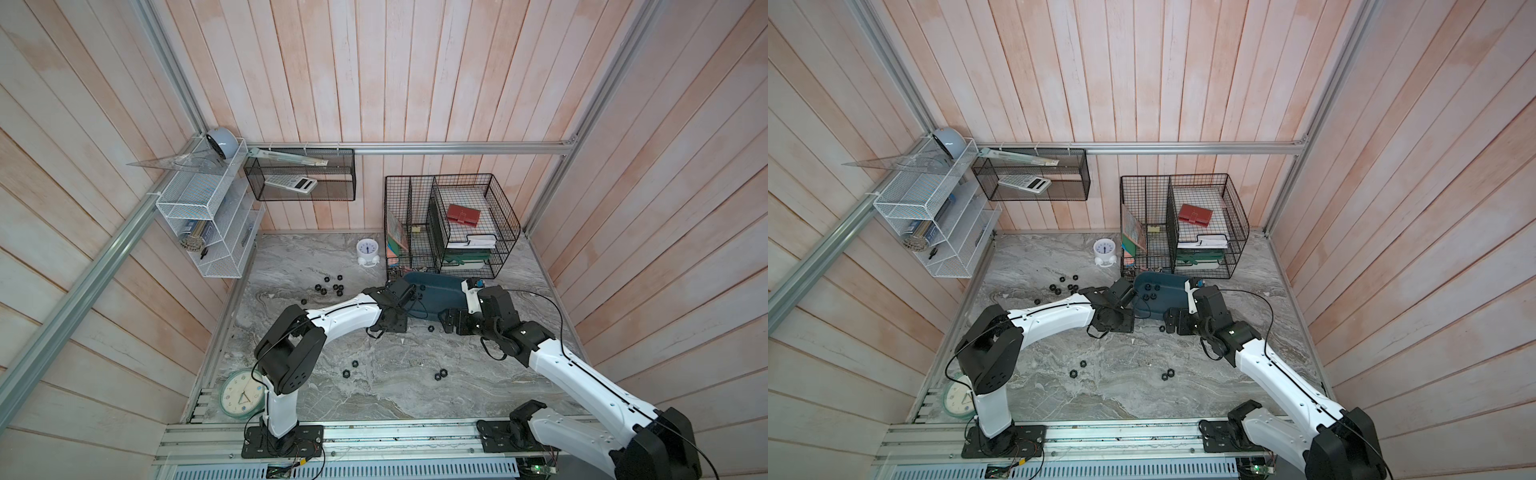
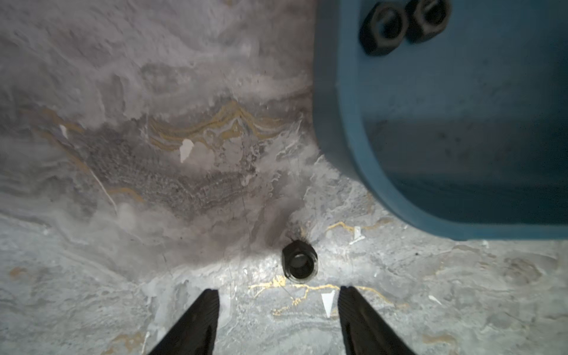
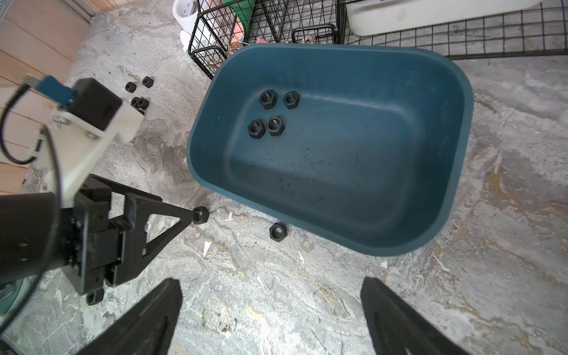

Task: Put the nuts on the desktop into the storage box
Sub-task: Pick up the nut from the center of the board.

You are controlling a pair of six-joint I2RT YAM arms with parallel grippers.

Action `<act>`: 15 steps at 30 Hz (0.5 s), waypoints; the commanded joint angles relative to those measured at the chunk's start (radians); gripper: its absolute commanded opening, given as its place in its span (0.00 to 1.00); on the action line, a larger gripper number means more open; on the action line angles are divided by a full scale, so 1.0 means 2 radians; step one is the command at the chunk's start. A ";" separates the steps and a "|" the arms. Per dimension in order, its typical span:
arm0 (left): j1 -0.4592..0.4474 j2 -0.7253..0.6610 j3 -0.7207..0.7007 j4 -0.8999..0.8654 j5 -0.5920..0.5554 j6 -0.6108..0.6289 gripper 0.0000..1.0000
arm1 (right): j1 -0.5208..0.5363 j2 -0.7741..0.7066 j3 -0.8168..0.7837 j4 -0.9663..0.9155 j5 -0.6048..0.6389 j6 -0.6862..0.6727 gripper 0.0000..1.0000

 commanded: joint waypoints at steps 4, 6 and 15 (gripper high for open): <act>-0.003 0.028 0.026 -0.018 0.000 0.002 0.59 | 0.003 -0.025 -0.017 -0.015 0.011 0.011 0.98; -0.003 0.035 0.034 -0.021 -0.002 0.003 0.59 | 0.003 -0.029 -0.019 -0.017 0.013 0.012 0.98; -0.003 0.057 0.055 -0.028 0.002 0.010 0.53 | 0.003 -0.034 -0.021 -0.020 0.020 0.013 0.98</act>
